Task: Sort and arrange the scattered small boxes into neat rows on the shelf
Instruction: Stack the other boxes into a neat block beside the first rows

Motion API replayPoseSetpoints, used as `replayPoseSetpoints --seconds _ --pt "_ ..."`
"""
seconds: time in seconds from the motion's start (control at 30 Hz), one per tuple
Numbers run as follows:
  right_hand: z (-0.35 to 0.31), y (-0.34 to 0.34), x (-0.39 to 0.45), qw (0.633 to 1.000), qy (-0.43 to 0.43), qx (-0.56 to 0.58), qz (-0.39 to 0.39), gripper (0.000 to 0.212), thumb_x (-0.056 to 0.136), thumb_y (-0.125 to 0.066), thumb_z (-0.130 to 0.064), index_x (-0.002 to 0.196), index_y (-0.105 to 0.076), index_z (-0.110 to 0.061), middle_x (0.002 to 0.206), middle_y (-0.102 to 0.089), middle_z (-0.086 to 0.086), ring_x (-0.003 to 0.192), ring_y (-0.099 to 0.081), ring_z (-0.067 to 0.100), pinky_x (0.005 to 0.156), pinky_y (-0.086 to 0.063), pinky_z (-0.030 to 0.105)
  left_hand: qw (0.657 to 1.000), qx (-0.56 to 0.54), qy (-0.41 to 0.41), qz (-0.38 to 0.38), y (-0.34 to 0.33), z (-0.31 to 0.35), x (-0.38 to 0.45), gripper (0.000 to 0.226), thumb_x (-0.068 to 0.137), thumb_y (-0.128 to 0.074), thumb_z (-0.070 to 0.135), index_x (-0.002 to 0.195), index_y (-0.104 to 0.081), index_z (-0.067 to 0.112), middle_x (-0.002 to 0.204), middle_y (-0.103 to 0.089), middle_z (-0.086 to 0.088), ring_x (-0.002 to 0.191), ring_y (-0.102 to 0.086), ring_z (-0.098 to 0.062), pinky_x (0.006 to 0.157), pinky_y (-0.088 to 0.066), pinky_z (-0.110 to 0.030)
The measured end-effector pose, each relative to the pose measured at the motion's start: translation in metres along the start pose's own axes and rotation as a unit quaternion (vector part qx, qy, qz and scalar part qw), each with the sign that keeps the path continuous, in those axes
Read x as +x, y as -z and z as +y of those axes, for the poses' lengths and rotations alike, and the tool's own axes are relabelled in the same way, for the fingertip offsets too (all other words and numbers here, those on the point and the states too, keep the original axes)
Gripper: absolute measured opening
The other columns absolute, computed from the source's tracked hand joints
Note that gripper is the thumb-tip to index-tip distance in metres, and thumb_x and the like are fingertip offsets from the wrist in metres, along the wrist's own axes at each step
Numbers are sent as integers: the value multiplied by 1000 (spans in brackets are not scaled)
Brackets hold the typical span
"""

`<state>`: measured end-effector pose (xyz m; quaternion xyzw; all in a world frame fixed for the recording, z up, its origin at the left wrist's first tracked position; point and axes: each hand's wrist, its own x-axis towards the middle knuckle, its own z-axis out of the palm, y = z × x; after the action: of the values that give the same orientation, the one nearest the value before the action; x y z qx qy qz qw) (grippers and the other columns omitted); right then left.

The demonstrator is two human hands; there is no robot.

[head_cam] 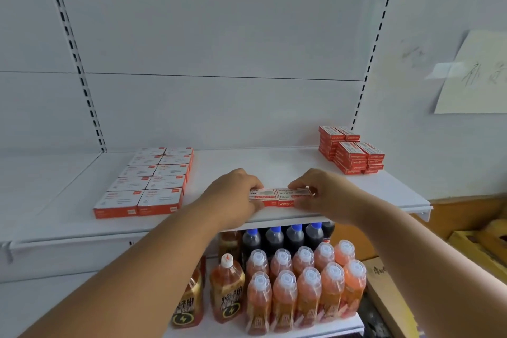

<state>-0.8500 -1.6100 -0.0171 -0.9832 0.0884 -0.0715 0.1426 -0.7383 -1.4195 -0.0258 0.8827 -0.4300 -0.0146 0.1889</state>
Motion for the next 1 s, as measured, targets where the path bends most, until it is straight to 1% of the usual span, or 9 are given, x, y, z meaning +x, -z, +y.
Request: replayPoseSetpoints --seconds 0.13,0.3,0.43,0.53,0.67,0.77,0.87,0.93,1.0 --pt "2 -1 -2 1000 10 -10 8 40 90 -64 -34 130 -60 -29 114 -56 -10 96 -52 7 82 -39 21 1000 -9 -3 3 -2 -1 -3 43 93 -61 40 134 -55 29 116 -51 10 100 -52 -9 85 -43 -21" --pt "-1 1 -1 999 19 -35 3 39 91 -62 -34 131 -59 -30 117 -57 -8 98 -54 9 88 -45 26 1000 -4 -8 -3 1 0 0 41 92 -63 40 131 -58 30 115 -52 10 99 -54 -9 85 -44 -22" --pt "-1 0 -1 999 22 -40 3 41 92 -61 -34 132 -58 -30 117 -56 -10 97 -54 9 89 -47 27 1000 -12 -7 -8 0 -1 0 40 92 -63 40 131 -58 30 114 -52 10 98 -54 -8 85 -46 -23" --pt "-2 -2 -1 998 34 -56 10 41 94 -59 -32 134 -57 -27 121 -56 -7 103 -55 12 91 -44 25 1000 -10 -13 -4 -1 -1 -1 40 92 -62 40 131 -58 31 113 -52 10 97 -55 -9 83 -45 -22" --pt "-6 -5 -2 988 71 -137 20 38 99 -50 -33 135 -54 -24 124 -56 -2 111 -51 18 96 -42 29 1000 8 -19 4 -2 0 -1 40 93 -61 42 130 -58 30 113 -53 8 94 -56 -10 78 -44 -20" --pt "-5 -9 -1 977 98 -186 32 39 100 -45 -35 137 -51 -24 124 -56 -1 110 -50 19 97 -42 31 1000 9 -20 8 -3 0 -3 38 92 -61 44 128 -59 30 111 -53 8 92 -56 -11 73 -42 -20" --pt "-3 -11 -2 974 107 -198 38 39 101 -44 -35 137 -50 -23 125 -55 -1 110 -50 19 97 -42 32 999 32 -22 13 -2 -1 -3 40 91 -59 47 128 -59 32 115 -55 8 101 -52 -12 81 -44 -25" --pt "-3 -11 -2 975 107 -190 41 38 100 -45 -35 136 -51 -24 124 -55 -1 110 -49 19 97 -42 32 995 91 -22 20 -1 0 0 42 89 -56 53 128 -56 36 120 -54 8 111 -45 -16 92 -41 -33" --pt "-2 -10 -2 979 100 -172 40 38 99 -48 -34 136 -51 -25 125 -55 -3 112 -49 18 98 -41 31 992 121 -18 16 -2 4 4 48 86 -53 60 128 -54 37 124 -53 7 116 -42 -18 97 -37 -37"
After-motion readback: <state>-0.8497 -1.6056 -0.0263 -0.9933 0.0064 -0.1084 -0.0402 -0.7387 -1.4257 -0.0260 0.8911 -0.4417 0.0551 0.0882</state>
